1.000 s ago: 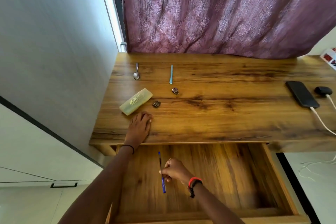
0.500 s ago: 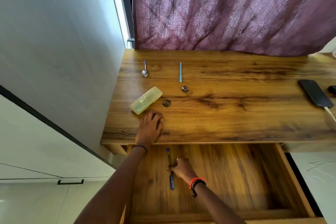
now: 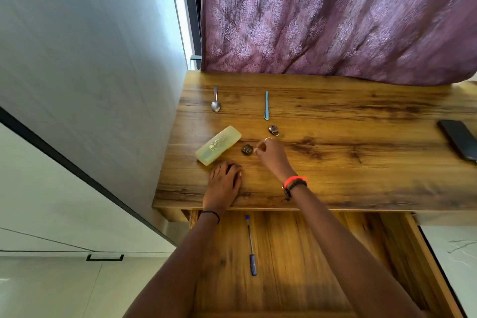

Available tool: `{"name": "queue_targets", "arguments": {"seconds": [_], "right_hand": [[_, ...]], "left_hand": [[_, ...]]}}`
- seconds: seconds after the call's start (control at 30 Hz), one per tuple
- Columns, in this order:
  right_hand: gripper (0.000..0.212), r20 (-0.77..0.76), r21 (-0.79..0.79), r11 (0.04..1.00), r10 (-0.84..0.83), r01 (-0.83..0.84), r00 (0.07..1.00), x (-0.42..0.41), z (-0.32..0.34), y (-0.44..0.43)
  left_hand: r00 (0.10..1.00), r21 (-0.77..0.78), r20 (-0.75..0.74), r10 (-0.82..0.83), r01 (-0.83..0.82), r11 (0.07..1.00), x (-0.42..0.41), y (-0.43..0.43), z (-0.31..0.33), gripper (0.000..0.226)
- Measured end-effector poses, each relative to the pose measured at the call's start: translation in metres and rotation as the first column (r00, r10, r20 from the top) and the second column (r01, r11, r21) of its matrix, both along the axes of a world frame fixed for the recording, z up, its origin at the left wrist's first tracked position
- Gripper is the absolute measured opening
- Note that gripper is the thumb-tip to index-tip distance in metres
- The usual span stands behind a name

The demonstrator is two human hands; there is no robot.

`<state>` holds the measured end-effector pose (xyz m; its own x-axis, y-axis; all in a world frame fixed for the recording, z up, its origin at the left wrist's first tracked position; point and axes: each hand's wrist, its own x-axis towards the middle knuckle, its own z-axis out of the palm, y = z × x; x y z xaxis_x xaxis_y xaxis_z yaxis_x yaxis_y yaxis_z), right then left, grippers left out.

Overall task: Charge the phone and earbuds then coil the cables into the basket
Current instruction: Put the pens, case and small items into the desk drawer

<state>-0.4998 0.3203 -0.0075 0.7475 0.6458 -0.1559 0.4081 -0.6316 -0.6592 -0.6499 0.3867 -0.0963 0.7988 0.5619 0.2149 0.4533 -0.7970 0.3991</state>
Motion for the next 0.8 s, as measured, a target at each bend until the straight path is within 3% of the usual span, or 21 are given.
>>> {"name": "queue_targets", "arguments": {"seconds": [0.1,0.17,0.3,0.43,0.67,0.73,0.8], "right_hand": [[0.048,0.011,-0.069,0.995,0.067,-0.066,0.998,0.011,-0.024,0.022],[0.057,0.036,-0.102,0.991,0.091,-0.087,0.995,0.014,-0.035,0.027],[0.038,0.164,-0.094,0.988,0.137,-0.123,0.977,0.012,-0.046,0.033],[0.021,0.141,-0.032,0.995,0.097,-0.093,0.985,0.009,-0.042,0.031],[0.019,-0.11,0.13,0.975,-0.165,0.179,0.98,-0.005,-0.029,-0.017],[0.017,-0.31,0.174,0.936,-0.242,0.305,0.92,-0.01,-0.029,-0.039],[0.013,-0.569,0.241,0.866,-0.24,0.438,0.787,-0.023,-0.023,-0.064]], "left_hand": [[1.0,-0.006,0.001,-0.002,0.002,1.0,0.001,0.001,0.0,0.026],[1.0,-0.003,-0.001,-0.007,0.007,1.0,0.001,0.001,-0.001,0.026],[1.0,-0.006,0.0,-0.008,0.008,1.0,0.001,0.001,-0.002,0.027],[1.0,-0.014,-0.002,-0.007,0.007,1.0,0.001,0.002,-0.001,0.025],[1.0,-0.031,-0.022,-0.011,0.011,0.999,0.001,0.001,-0.001,0.028],[1.0,-0.033,-0.02,-0.018,0.018,0.999,0.001,0.001,0.0,0.027],[1.0,-0.037,-0.016,-0.014,0.014,0.999,0.001,0.002,0.0,0.027]]}}
